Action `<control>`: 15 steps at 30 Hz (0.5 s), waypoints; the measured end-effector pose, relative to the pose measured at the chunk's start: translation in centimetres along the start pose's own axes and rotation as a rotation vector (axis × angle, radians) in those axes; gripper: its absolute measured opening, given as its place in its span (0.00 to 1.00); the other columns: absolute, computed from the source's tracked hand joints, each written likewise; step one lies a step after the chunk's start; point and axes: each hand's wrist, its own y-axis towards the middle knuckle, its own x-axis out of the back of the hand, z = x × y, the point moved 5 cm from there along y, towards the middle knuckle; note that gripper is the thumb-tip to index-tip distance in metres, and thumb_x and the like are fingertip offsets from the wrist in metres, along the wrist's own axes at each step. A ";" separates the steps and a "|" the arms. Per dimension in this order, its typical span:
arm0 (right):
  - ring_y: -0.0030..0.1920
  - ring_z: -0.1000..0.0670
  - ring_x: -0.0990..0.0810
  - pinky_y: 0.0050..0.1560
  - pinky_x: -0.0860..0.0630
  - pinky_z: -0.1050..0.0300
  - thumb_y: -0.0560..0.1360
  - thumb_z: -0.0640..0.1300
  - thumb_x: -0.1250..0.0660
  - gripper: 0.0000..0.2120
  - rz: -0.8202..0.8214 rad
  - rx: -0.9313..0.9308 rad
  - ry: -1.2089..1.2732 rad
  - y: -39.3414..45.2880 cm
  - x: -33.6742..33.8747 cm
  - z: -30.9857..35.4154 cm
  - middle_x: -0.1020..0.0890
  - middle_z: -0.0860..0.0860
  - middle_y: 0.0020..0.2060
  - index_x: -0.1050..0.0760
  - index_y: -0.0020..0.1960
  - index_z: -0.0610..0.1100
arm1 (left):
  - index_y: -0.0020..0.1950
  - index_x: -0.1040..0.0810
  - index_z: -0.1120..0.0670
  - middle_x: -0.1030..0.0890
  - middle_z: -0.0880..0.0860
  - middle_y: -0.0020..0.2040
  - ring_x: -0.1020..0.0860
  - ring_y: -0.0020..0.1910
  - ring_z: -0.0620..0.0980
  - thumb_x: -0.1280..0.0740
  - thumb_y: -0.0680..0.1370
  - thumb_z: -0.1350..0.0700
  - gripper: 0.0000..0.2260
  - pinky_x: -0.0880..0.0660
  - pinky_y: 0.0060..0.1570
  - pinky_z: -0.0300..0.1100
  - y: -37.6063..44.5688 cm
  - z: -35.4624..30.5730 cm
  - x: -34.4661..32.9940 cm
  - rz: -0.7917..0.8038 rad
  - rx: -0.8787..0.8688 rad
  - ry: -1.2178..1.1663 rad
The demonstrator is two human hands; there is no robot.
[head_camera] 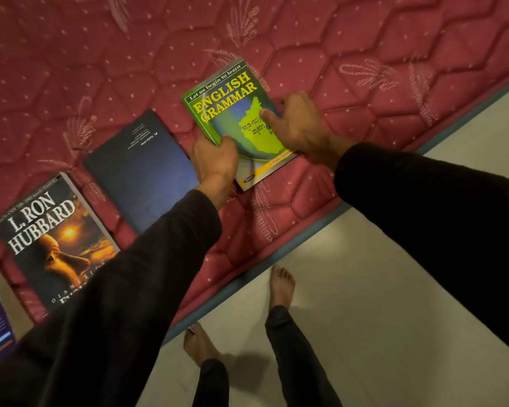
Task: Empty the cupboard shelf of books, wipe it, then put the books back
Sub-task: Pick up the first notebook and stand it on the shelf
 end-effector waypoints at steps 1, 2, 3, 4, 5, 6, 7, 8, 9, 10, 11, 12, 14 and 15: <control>0.56 0.36 0.24 0.53 0.32 0.46 0.76 0.63 0.41 0.29 0.019 -0.015 0.005 0.3 -0.1 0.0 0.20 0.36 0.50 0.23 0.52 0.35 | 0.53 0.19 0.60 0.17 0.58 0.53 0.19 0.52 0.56 0.34 0.75 0.54 0.12 0.31 0.38 0.39 0.3 0.1 -0.2 -0.010 0.042 -0.036; 0.57 0.37 0.24 0.55 0.32 0.46 0.76 0.61 0.39 0.27 0.046 -0.030 0.007 0.5 -0.4 0.1 0.20 0.36 0.51 0.23 0.52 0.35 | 0.53 0.18 0.59 0.17 0.57 0.53 0.19 0.52 0.55 0.34 0.75 0.54 0.11 0.31 0.38 0.38 0.6 0.2 -0.3 -0.017 0.071 -0.058; 0.58 0.37 0.25 0.57 0.32 0.46 0.77 0.60 0.37 0.26 0.063 -0.036 0.002 0.7 -0.6 0.2 0.21 0.36 0.53 0.24 0.53 0.36 | 0.54 0.18 0.58 0.17 0.56 0.53 0.19 0.52 0.54 0.33 0.75 0.54 0.11 0.30 0.39 0.38 0.9 0.4 -0.4 -0.016 0.089 -0.071; 0.60 0.37 0.26 0.59 0.33 0.46 0.77 0.59 0.36 0.25 0.074 -0.046 0.003 0.9 -0.8 0.2 0.21 0.36 0.54 0.24 0.55 0.36 | 0.55 0.17 0.57 0.16 0.55 0.53 0.19 0.52 0.54 0.32 0.75 0.54 0.12 0.28 0.41 0.39 1.1 0.5 -0.5 -0.018 0.095 -0.077; 0.61 0.38 0.26 0.61 0.33 0.47 0.76 0.59 0.35 0.25 0.079 -0.056 0.010 1.1 -0.9 0.1 0.21 0.37 0.56 0.24 0.56 0.36 | 0.56 0.18 0.56 0.16 0.55 0.52 0.19 0.52 0.53 0.31 0.74 0.54 0.12 0.25 0.44 0.41 1.3 0.7 -0.4 -0.020 0.103 -0.088; 0.62 0.38 0.27 0.62 0.34 0.48 0.75 0.59 0.34 0.25 0.085 -0.075 0.021 1.2 -1.1 0.1 0.22 0.38 0.57 0.24 0.58 0.37 | 0.56 0.18 0.56 0.16 0.54 0.51 0.18 0.51 0.53 0.31 0.74 0.54 0.12 0.23 0.47 0.42 1.5 0.9 -0.4 -0.018 0.107 -0.099; 0.63 0.39 0.28 0.62 0.33 0.49 0.74 0.59 0.33 0.27 0.090 -0.089 0.027 1.4 -1.2 0.0 0.23 0.38 0.59 0.25 0.60 0.38 | 0.56 0.18 0.56 0.16 0.53 0.50 0.18 0.50 0.53 0.30 0.74 0.53 0.13 0.22 0.49 0.44 1.8 1.2 -0.5 -0.017 0.112 -0.108; 0.62 0.39 0.27 0.61 0.32 0.49 0.73 0.59 0.31 0.27 0.104 -0.113 0.040 1.6 -1.3 -0.1 0.23 0.38 0.59 0.25 0.60 0.38 | 0.56 0.19 0.56 0.16 0.53 0.50 0.18 0.48 0.52 0.30 0.74 0.53 0.13 0.22 0.50 0.45 2.1 1.4 -0.4 -0.017 0.114 -0.105; 0.61 0.39 0.25 0.59 0.30 0.49 0.71 0.58 0.29 0.27 0.117 -0.133 0.070 1.8 -1.5 -0.2 0.22 0.38 0.58 0.25 0.59 0.38 | 0.57 0.19 0.56 0.16 0.53 0.50 0.19 0.46 0.52 0.30 0.74 0.53 0.13 0.21 0.50 0.45 2.3 1.4 -0.4 -0.021 0.119 -0.104; 0.57 0.41 0.22 0.56 0.28 0.49 0.70 0.57 0.27 0.25 0.132 -0.164 0.126 2.0 -1.7 -0.3 0.20 0.39 0.56 0.24 0.56 0.39 | 0.56 0.20 0.57 0.17 0.53 0.51 0.19 0.46 0.52 0.30 0.74 0.54 0.13 0.21 0.50 0.46 2.5 1.5 -0.5 -0.018 0.125 -0.107; 0.52 0.43 0.21 0.51 0.26 0.49 0.68 0.55 0.25 0.22 0.150 -0.196 0.197 2.0 -2.0 -0.5 0.19 0.40 0.52 0.23 0.53 0.41 | 0.56 0.20 0.57 0.17 0.54 0.51 0.19 0.47 0.52 0.30 0.74 0.55 0.12 0.20 0.51 0.47 2.8 1.7 -0.6 -0.014 0.135 -0.113; 0.47 0.46 0.22 0.46 0.26 0.51 0.68 0.53 0.24 0.18 0.173 -0.227 0.259 1.9 -2.1 -0.4 0.19 0.42 0.47 0.23 0.50 0.43 | 0.56 0.21 0.58 0.17 0.54 0.51 0.19 0.48 0.53 0.31 0.75 0.55 0.12 0.20 0.51 0.48 2.8 1.8 -0.7 -0.005 0.146 -0.116; 0.41 0.48 0.26 0.36 0.30 0.58 0.67 0.50 0.23 0.15 0.197 -0.271 0.326 1.4 -2.2 -0.7 0.22 0.46 0.41 0.24 0.47 0.45 | 0.57 0.22 0.58 0.18 0.54 0.51 0.18 0.49 0.54 0.31 0.75 0.56 0.11 0.20 0.52 0.51 2.5 2.1 -0.9 0.015 0.168 -0.139; 0.39 0.48 0.27 0.32 0.33 0.59 0.67 0.48 0.23 0.14 0.197 -0.296 0.353 0.8 -2.1 -0.8 0.23 0.46 0.40 0.25 0.46 0.45 | 0.57 0.22 0.58 0.18 0.54 0.51 0.19 0.48 0.54 0.31 0.75 0.57 0.12 0.20 0.52 0.51 2.3 2.2 -0.9 0.021 0.171 -0.151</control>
